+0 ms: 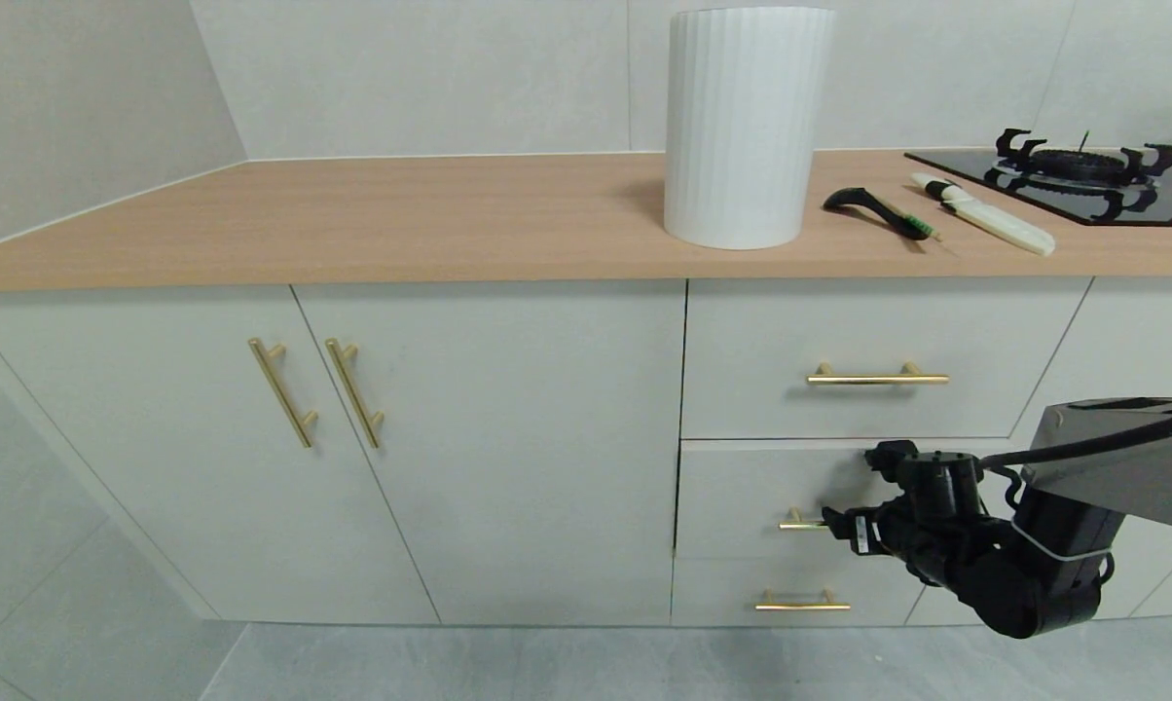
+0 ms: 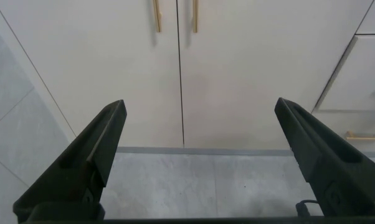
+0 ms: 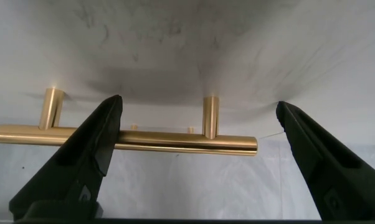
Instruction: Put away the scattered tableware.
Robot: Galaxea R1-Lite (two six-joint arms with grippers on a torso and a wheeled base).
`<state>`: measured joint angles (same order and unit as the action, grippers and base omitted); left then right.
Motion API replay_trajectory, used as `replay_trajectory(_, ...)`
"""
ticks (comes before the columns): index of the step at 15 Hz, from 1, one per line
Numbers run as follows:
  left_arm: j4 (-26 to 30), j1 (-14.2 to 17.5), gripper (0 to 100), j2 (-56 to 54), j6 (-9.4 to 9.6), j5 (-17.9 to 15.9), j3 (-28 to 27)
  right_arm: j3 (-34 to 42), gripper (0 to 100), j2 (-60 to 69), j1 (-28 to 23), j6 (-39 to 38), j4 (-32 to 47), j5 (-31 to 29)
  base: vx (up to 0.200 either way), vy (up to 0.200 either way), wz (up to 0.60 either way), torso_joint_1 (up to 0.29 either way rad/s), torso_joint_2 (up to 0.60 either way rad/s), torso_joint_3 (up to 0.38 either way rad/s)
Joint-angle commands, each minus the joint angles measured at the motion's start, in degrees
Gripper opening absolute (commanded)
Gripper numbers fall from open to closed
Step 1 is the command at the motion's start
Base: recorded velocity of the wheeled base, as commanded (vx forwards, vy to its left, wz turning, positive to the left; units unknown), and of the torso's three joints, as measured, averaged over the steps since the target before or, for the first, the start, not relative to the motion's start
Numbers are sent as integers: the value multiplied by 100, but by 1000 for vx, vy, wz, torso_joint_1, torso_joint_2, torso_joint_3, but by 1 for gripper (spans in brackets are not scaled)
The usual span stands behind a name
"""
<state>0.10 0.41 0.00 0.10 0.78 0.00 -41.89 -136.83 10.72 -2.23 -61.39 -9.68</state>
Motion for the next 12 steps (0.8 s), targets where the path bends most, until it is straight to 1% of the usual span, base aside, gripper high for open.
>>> replay_trajectory(1, -1, 2, 100, 9, -1, 1, 0, 31, 100, 25, 1, 12, 13, 10, 0, 0, 0, 0, 0, 0)
replay_trajectory(5, -1, 2, 100, 9, -1, 1, 0, 242, 100, 288, 1, 56, 57, 45, 0, 0, 0, 0, 0, 0)
replay_trajectory(7, -1, 2, 100, 9, -1, 1, 0, 559, 100, 807, -8, 241, 356, 203, 0, 0, 0, 0, 0, 0)
replay_trajectory(9, -1, 2, 100, 9, -1, 1, 0, 664, 100, 1519, 1, 267, 1165, 344, 0, 0, 0, 0, 0, 0)
replay_trajectory(10, -1, 2, 100, 9, -1, 1, 0, 682, 100, 2318, 62, 276, 2123, 528, 0, 0, 0, 0, 0, 0)
replay_trajectory(11, -1, 2, 100, 9, -1, 1, 0, 647, 100, 2907, 89, 276, 2808, 713, 0, 0, 0, 0, 0, 0)
replay_trajectory(12, -1, 2, 100, 9, -1, 1, 0, 576, 100, 3347, 115, 276, 3327, 819, 0, 0, 0, 0, 0, 0)
